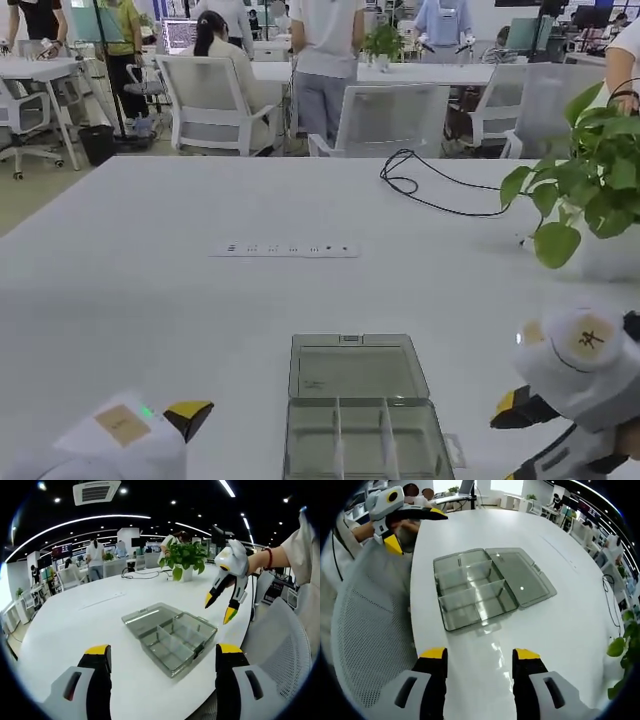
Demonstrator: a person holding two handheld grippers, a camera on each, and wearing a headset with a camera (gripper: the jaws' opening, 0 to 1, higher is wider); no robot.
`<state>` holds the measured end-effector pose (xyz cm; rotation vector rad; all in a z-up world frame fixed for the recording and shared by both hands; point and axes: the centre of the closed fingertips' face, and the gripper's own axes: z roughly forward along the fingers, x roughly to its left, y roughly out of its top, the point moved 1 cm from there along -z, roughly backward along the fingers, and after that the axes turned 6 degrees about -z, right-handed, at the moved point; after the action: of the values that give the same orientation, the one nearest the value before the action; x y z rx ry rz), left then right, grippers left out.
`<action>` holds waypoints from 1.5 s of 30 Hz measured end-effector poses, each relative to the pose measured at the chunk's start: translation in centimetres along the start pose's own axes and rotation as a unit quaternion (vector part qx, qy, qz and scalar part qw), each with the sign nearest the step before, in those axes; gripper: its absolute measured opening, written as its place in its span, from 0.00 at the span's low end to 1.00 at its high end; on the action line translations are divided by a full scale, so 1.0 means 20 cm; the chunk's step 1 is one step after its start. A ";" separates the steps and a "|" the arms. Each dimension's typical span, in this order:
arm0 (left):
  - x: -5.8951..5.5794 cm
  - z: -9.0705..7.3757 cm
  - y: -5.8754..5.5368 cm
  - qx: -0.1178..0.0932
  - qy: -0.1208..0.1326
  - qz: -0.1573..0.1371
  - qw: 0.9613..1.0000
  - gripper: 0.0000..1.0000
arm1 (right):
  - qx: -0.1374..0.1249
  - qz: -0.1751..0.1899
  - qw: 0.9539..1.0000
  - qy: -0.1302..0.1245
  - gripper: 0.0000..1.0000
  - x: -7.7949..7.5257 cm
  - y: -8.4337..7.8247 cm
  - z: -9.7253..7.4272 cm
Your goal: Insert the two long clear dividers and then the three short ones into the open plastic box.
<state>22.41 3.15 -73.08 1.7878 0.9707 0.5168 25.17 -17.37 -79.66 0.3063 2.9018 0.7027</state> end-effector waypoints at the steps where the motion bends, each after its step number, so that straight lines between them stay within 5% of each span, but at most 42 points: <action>1: 0.00 0.00 0.00 0.000 0.000 0.000 1.000 0.87 | 0.001 -0.007 1.000 0.003 0.53 0.00 -0.01 0.01; 16: 0.01 0.00 -0.01 0.009 0.008 0.005 1.000 0.85 | 0.023 -0.054 0.998 0.034 0.48 -0.02 -0.17 0.12; 45: 0.02 0.00 0.00 0.009 0.014 0.010 1.000 0.83 | 0.032 -0.064 0.996 0.047 0.33 -0.05 -0.22 0.17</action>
<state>22.62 3.54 -73.08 1.8128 0.9792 0.5487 26.09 -19.96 -84.59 0.0960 3.0040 0.6216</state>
